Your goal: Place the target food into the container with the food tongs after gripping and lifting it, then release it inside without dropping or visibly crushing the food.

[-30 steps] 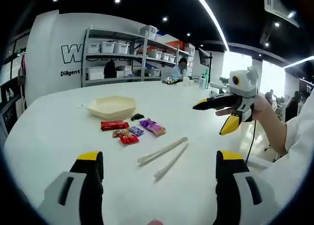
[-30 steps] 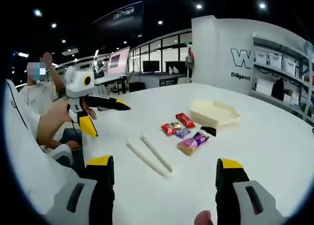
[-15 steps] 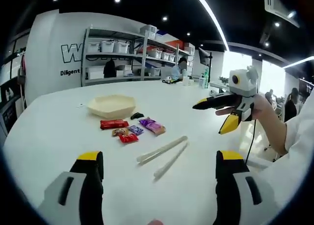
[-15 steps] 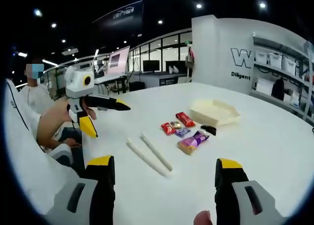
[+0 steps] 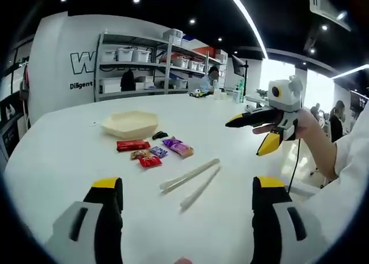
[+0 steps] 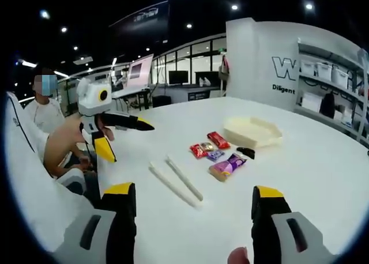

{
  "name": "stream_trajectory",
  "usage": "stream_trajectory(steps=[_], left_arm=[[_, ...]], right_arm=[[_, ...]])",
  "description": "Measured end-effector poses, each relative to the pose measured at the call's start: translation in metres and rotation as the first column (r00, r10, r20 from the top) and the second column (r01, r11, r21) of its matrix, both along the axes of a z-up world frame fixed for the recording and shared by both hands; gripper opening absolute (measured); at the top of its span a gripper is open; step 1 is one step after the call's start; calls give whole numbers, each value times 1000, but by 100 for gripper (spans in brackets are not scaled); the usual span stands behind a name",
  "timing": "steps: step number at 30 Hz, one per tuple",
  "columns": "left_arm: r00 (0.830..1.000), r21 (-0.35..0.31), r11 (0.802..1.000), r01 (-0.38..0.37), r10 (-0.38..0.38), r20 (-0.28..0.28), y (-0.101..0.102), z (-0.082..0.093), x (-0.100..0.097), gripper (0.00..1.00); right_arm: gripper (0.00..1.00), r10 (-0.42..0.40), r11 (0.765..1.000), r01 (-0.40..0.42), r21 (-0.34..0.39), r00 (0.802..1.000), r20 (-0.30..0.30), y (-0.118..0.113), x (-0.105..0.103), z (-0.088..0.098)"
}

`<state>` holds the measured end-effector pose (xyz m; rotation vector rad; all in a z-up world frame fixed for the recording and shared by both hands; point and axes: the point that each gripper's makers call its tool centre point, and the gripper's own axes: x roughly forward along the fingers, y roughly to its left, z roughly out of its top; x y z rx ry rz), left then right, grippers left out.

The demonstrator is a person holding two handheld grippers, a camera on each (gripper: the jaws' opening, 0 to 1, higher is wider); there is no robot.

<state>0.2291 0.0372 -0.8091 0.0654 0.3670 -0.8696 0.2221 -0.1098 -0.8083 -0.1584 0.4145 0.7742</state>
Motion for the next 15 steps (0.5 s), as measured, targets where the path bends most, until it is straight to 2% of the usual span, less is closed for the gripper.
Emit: stream_trajectory(steps=[15], left_arm=[[1000, 12, 1000, 21, -22, 8, -3, 0, 0, 87]], right_arm=[[78, 6, 1000, -6, -1, 1000, 2, 0, 1, 2]])
